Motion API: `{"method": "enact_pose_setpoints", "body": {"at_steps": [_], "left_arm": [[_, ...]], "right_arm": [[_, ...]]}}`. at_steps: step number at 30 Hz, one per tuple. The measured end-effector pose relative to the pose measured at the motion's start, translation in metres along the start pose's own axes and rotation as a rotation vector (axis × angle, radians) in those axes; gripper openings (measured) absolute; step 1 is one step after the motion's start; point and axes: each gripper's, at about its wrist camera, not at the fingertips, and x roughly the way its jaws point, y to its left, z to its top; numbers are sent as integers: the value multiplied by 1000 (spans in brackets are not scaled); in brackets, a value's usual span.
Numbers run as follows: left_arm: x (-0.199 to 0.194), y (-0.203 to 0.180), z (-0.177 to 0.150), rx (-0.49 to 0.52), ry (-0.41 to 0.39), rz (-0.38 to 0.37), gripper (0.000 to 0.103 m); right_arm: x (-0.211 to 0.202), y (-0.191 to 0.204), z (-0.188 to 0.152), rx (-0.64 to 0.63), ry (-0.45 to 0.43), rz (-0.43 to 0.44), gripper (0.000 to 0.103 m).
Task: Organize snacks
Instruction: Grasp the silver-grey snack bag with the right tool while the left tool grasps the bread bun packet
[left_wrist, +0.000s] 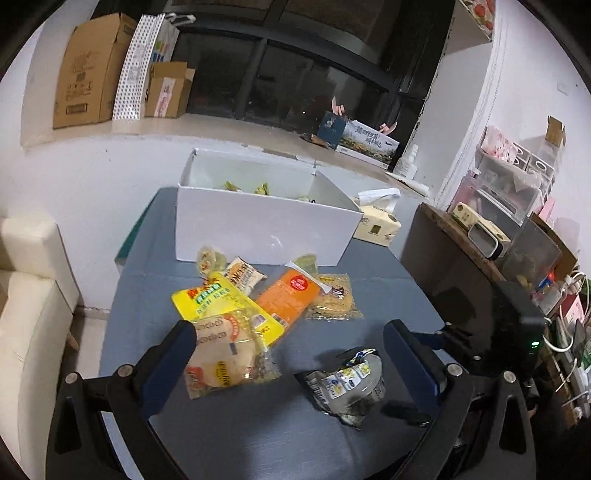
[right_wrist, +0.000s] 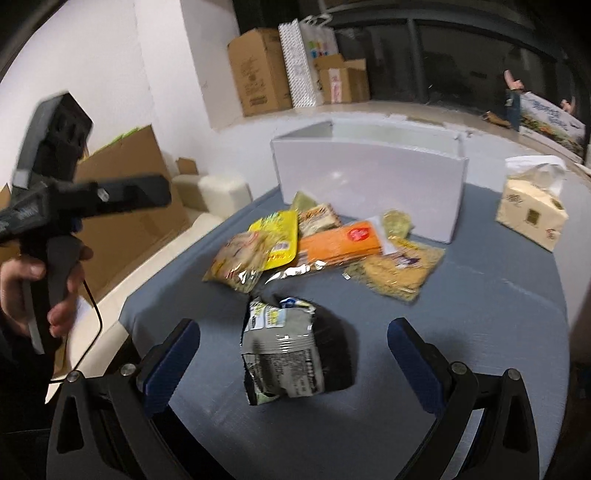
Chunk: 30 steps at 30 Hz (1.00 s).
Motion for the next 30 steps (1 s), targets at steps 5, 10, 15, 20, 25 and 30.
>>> {"method": "enact_pose_setpoints", "body": {"at_steps": [5, 10, 15, 20, 25, 30], "left_arm": [[0, 8, -7, 17, 18, 37, 103], [8, 16, -14, 4, 47, 44, 103], [18, 21, -19, -15, 67, 46, 103], [37, 30, -22, -45, 99, 65, 103], [71, 46, -18, -107, 162, 100, 103], [100, 50, -18, -121, 226, 133, 103]], "right_arm": [[37, 5, -1, -30, 114, 9, 103], [59, 4, -4, -22, 185, 6, 103], [58, -1, -5, -1, 174, -10, 57], [31, -11, 2, 44, 80, -14, 54], [-11, -20, 13, 86, -32, -32, 54], [-48, -29, 21, 115, -118, -58, 54]]}}
